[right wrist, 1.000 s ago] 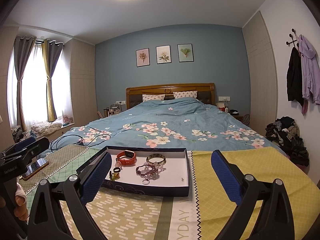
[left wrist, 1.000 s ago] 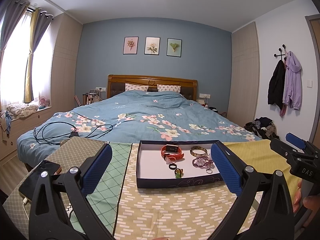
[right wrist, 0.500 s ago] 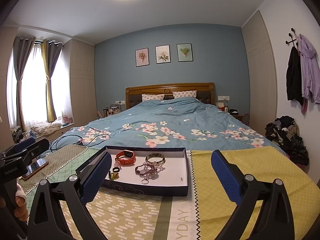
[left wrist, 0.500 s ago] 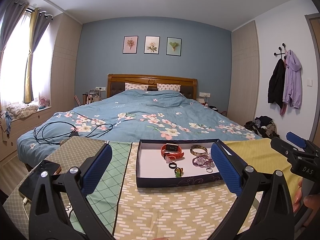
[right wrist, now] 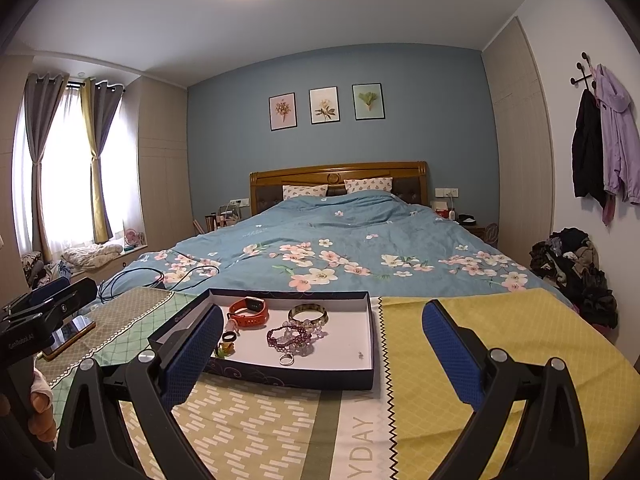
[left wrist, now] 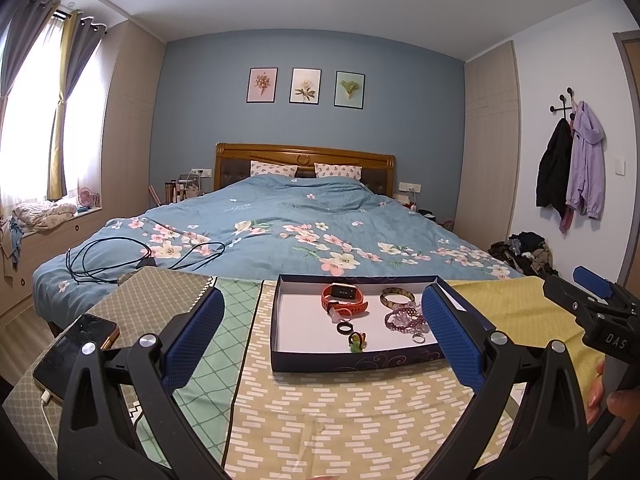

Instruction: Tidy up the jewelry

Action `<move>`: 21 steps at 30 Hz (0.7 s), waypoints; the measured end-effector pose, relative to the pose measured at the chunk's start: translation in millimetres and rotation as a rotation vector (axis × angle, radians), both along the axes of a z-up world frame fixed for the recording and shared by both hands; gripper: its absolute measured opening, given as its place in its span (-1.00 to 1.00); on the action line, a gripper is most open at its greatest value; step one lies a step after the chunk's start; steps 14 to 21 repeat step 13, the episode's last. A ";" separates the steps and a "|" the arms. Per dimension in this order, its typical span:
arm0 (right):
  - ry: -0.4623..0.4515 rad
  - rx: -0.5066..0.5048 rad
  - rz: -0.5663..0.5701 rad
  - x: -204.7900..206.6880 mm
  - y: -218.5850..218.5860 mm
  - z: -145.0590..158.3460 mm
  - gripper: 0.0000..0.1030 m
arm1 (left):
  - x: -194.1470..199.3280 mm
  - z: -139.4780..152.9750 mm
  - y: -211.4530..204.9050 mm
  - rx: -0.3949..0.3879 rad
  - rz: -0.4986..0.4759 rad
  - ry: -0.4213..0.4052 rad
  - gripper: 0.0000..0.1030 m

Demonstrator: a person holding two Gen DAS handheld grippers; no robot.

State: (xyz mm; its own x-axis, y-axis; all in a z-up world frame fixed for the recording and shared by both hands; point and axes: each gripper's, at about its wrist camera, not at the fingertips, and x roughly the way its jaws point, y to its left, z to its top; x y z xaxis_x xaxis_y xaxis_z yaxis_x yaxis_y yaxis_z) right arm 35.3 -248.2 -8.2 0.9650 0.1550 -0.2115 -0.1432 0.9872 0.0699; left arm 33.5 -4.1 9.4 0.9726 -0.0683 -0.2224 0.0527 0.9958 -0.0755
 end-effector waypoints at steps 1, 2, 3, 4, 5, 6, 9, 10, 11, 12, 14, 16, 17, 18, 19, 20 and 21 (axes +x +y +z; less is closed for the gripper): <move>0.000 -0.005 0.000 -0.4 -0.5 0.1 0.87 | 0.8 -0.2 -0.6 0.002 0.000 0.001 0.89; 0.003 -0.010 0.001 0.3 -1.8 0.3 0.87 | 1.9 -1.3 -0.3 0.007 0.001 0.005 0.89; 0.011 -0.018 0.004 1.3 -3.3 0.2 0.87 | 2.5 -1.5 -1.0 0.013 0.000 0.012 0.89; 0.016 -0.022 0.005 2.3 -5.1 0.2 0.87 | 3.9 -2.7 -0.7 0.019 -0.005 0.019 0.89; 0.027 -0.029 0.008 3.8 -8.1 0.1 0.87 | 5.3 -3.8 -0.3 0.024 -0.005 0.028 0.89; 0.057 -0.041 0.009 8.5 -13.2 -1.2 0.87 | 7.8 -4.6 0.5 0.026 -0.004 0.040 0.89; 0.172 -0.060 -0.016 28.5 -35.3 -10.0 0.87 | 19.4 -9.9 8.1 0.031 0.004 0.103 0.89; 0.241 -0.082 -0.041 40.6 -47.8 -16.7 0.87 | 24.0 -12.5 12.5 0.036 0.012 0.121 0.89; 0.299 -0.108 -0.066 51.1 -57.9 -23.3 0.87 | 27.8 -14.6 16.5 0.040 0.018 0.138 0.89; 0.375 -0.133 -0.104 64.6 -73.8 -32.5 0.87 | 33.1 -17.1 22.2 0.045 0.023 0.162 0.89; 0.418 -0.136 -0.120 72.6 -85.7 -39.1 0.87 | 39.2 -20.0 29.0 0.048 0.028 0.189 0.89; 0.418 -0.136 -0.120 72.6 -85.7 -39.1 0.87 | 39.2 -20.0 29.0 0.048 0.028 0.189 0.89; 0.418 -0.136 -0.120 72.6 -85.7 -39.1 0.87 | 39.2 -20.0 29.0 0.048 0.028 0.189 0.89; 0.418 -0.136 -0.120 72.6 -85.7 -39.1 0.87 | 39.2 -20.0 29.0 0.048 0.028 0.189 0.89; 0.418 -0.136 -0.120 72.6 -85.7 -39.1 0.87 | 39.2 -20.0 29.0 0.048 0.028 0.189 0.89; 0.418 -0.136 -0.120 72.6 -85.7 -39.1 0.87 | 39.2 -20.0 29.0 0.048 0.028 0.189 0.89; 0.418 -0.136 -0.120 72.6 -85.7 -39.1 0.87 | 39.2 -20.0 29.0 0.048 0.028 0.189 0.89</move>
